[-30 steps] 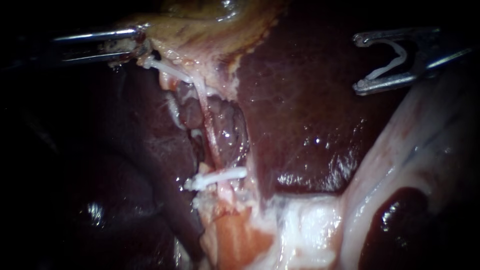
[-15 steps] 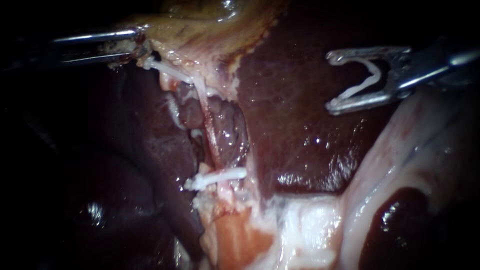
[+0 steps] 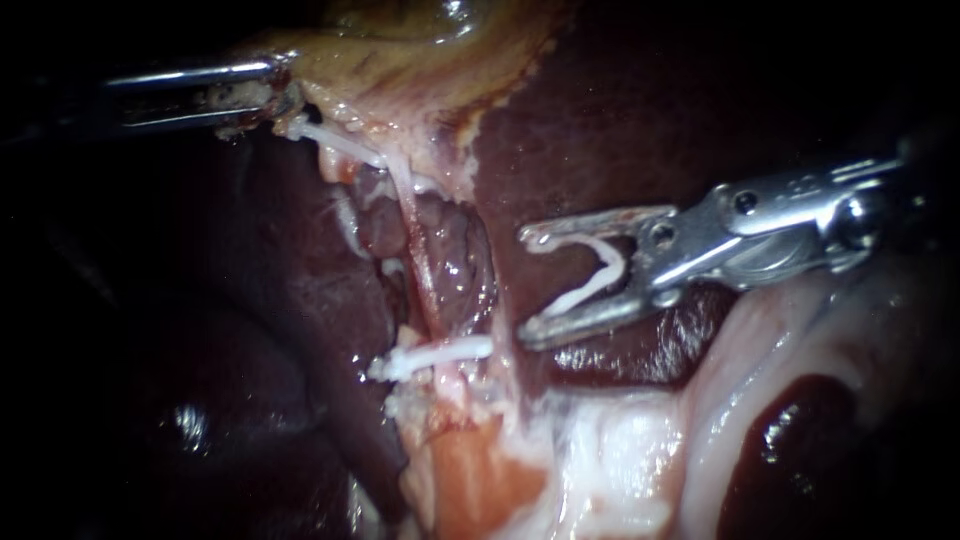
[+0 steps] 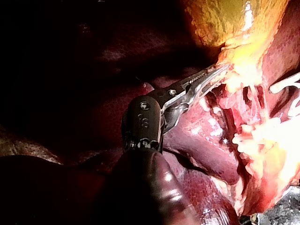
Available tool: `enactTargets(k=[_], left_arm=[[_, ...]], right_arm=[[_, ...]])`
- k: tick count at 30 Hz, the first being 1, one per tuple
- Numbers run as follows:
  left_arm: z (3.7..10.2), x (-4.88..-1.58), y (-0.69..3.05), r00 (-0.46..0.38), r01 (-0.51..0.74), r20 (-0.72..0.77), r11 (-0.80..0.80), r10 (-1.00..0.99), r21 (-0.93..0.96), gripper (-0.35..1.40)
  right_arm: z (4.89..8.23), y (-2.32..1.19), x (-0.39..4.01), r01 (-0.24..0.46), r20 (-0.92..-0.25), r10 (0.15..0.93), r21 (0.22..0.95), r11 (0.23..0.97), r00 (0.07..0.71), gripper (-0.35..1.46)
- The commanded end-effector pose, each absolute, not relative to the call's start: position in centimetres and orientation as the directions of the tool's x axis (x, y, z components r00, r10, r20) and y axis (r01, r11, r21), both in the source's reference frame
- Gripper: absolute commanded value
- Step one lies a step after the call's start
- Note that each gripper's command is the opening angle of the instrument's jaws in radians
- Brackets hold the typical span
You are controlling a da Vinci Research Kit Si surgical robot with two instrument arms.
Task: Clipping second clip right tube
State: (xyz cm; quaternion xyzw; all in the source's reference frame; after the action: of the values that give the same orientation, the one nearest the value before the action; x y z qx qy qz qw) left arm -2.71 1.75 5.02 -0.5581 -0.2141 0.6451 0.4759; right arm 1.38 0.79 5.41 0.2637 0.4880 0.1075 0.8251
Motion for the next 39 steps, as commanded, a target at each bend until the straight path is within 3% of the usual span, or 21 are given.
enactTargets(k=[1, 18, 26, 34, 39], left_arm=[[5.03, -2.71, 1.75, 0.076, -0.376, -0.516, -0.455, 0.853, -0.807, -0.35], [5.03, -2.73, 1.73, 0.077, -0.377, -0.517, -0.455, 0.853, -0.807, -0.35], [5.02, -2.74, 1.73, 0.077, -0.378, -0.517, -0.455, 0.852, -0.806, -0.35], [5.02, -2.74, 1.73, 0.077, -0.378, -0.517, -0.455, 0.852, -0.806, -0.35], [5.02, -2.74, 1.73, 0.077, -0.378, -0.517, -0.455, 0.852, -0.806, -0.35]], right_arm=[[5.42, 0.77, 1.43, 0.076, -0.741, 0.449, 0.554, 0.829, 0.499, 0.5], [5.61, 0.62, 1.87, -0.001, -0.645, 0.595, 0.678, 0.735, 0.48, 0.5], [5.74, 0.5, 2.02, 0.021, -0.618, 0.642, 0.728, 0.685, 0.453, 0.5], [5.74, 0.47, 2.13, 0.086, -0.586, 0.717, 0.793, 0.603, 0.379, 0.5], [5.65, 0.45, 2.16, 0.135, -0.579, 0.727, 0.807, 0.575, 0.369, 0.5]])
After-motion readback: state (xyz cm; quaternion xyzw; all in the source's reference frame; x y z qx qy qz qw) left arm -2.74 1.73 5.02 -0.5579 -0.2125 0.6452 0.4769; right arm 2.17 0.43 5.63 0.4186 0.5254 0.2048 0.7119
